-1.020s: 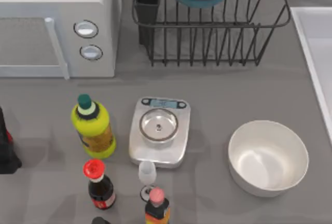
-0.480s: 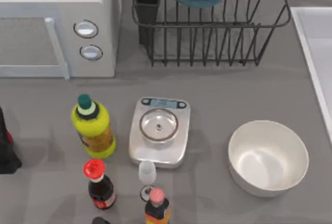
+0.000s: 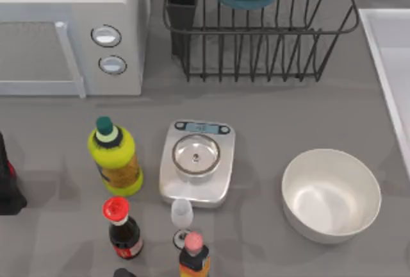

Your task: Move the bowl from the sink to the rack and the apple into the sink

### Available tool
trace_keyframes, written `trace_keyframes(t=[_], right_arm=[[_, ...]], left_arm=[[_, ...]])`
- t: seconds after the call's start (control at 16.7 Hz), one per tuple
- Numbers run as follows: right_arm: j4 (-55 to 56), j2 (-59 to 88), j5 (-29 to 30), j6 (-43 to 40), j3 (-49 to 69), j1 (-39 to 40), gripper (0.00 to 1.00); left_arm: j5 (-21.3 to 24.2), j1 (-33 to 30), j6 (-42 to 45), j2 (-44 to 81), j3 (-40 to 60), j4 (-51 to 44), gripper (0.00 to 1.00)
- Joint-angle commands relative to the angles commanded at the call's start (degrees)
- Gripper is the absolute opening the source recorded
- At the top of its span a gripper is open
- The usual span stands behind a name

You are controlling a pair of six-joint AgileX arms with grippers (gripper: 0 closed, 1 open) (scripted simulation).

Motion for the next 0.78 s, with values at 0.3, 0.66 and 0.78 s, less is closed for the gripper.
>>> trace_keyframes(t=[0.3,0.66,0.78], right_arm=[[-17.56,-21.96,5.02,-0.08,-5.12,5.42,1.0],[-46.1,-60.26,12.74,-0.05,-13.59,13.87,1.0],[-56.19,-74.03,15.44,-0.07,-16.5,16.83,1.0]], left_arm=[[0.0,0.0,0.0,0.0,0.0,0.0,1.0],[0.0,0.0,0.0,0.0,0.0,0.0,1.0],[0.0,0.0,0.0,0.0,0.0,0.0,1.0]])
